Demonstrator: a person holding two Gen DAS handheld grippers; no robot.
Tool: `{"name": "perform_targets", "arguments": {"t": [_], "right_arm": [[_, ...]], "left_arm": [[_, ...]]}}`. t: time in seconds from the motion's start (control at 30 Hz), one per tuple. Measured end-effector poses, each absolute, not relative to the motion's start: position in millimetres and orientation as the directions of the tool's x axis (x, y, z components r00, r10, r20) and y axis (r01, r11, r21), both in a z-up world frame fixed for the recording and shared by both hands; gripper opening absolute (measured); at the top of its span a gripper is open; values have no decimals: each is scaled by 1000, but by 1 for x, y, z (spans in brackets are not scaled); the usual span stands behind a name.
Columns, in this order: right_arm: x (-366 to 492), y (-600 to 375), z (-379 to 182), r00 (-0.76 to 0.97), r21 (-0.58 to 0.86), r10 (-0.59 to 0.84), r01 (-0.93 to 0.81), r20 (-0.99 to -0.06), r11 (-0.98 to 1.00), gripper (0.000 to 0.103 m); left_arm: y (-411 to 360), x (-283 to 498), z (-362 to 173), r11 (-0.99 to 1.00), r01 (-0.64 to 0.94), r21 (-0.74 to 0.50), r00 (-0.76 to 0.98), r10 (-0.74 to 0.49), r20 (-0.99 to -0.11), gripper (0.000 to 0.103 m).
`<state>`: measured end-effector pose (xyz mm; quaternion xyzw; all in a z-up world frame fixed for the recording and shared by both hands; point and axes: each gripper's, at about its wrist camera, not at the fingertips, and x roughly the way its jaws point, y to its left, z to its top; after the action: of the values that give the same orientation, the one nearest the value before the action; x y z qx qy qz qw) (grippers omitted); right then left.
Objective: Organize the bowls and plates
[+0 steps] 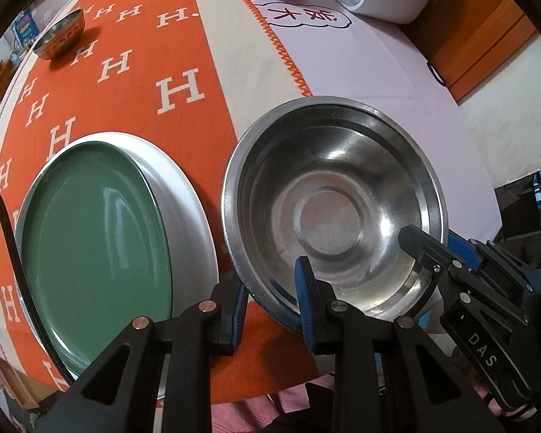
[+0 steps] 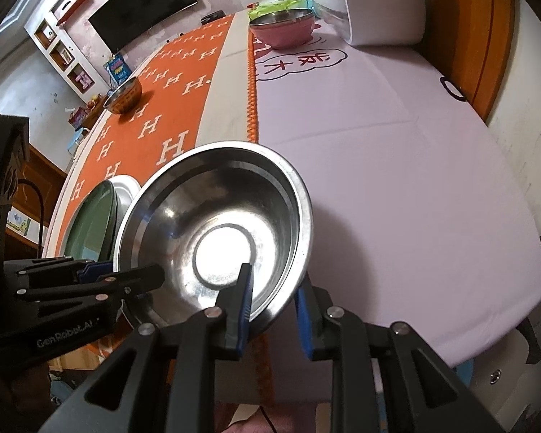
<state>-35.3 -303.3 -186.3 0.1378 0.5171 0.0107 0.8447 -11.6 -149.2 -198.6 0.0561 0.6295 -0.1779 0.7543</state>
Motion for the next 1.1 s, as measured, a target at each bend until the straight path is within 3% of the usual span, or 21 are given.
{"name": "perform_targets", "arguments": {"t": [0.6,0.67,0.8,0.97,1.1], "right_arm": [[-26,-313,-181,494,225,132,134,-859,965,24],[-23,-315,-178,500,224,131,132,-856,966,24],[-15,-319,-174,511,224,131,124,-850,967,24],[-5,-326,-167,521,238,137,131,-843,962,25],[10,-331,-152,539,234,135,119,-831,965,27]], "left_arm": [[-156,-5,-200,931,347,-115,150,-176,-973,27],[-158,-3,-201,930,350,-110,142,-169,-975,34],[-158,-1,-195,925,362,-118,159,-186,-970,38],[-152,4,-176,927,350,-135,211,-219,-953,57],[-149,12,-160,927,346,-143,229,-232,-945,59]]}}
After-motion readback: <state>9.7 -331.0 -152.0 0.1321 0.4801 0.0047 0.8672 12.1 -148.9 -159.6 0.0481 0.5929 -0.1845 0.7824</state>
